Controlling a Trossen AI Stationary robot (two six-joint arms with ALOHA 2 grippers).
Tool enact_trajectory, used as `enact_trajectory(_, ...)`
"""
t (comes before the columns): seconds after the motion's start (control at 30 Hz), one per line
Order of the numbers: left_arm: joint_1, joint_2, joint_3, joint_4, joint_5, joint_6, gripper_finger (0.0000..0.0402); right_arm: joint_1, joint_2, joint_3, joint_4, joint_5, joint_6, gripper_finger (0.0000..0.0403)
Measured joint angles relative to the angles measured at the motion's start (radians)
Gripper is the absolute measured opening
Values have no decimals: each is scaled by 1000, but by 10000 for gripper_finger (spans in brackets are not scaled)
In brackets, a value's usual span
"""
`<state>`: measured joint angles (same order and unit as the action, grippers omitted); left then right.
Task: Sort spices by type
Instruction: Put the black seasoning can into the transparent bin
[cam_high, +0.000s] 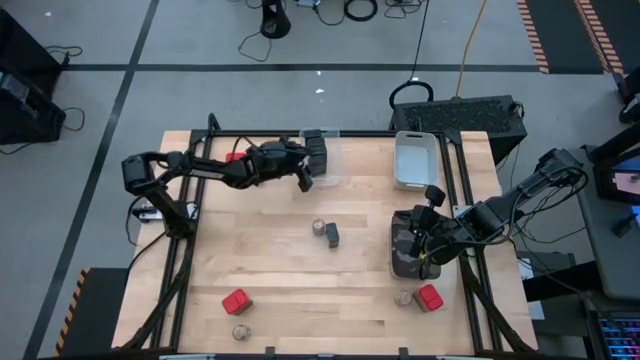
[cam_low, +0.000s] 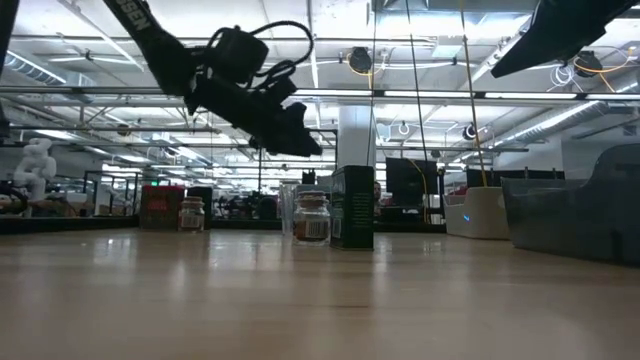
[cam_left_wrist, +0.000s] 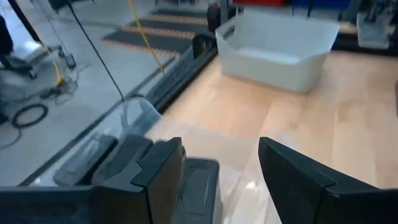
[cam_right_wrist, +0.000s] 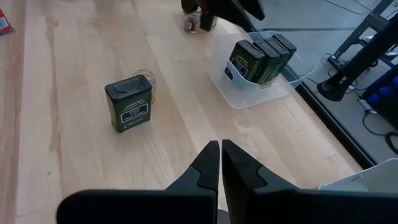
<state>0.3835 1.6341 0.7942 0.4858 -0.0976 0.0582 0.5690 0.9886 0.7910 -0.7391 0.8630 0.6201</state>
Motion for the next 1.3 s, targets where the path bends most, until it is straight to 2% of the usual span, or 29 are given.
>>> enact_trajectory(0.1,0,-10,49,-128,-22,0,219,0,0,0,2,0,0,0)
enact_trajectory(0.3,-8,-110,139,-563,-11,26,219,0,0,0,1,0,-2,0)
enact_trajectory(0.43,-11,-195,162,-772,-12,26,219,0,0,0,-4,2,-21,0)
enact_trajectory(0.63,-11,-318,163,-1036,-105,-19,219,0,1,0,-3,2,-30,0)
enact_trajectory(0.77,-15,-375,163,-1158,-86,-54,219,0,1,0,1,3,-34,0)
enact_trajectory(0.93,-83,-412,163,-1242,163,-112,219,0,1,0,3,3,-39,0)
enact_trajectory(1.07,-188,-431,163,-1294,264,-228,219,0,1,0,12,6,-64,0)
enact_trajectory(1.17,-276,-434,163,-1325,267,-303,219,-7,1,0,30,8,-92,0)
enact_trajectory(1.3,-347,-434,163,-1371,164,-348,219,-31,1,0,62,9,-129,0)
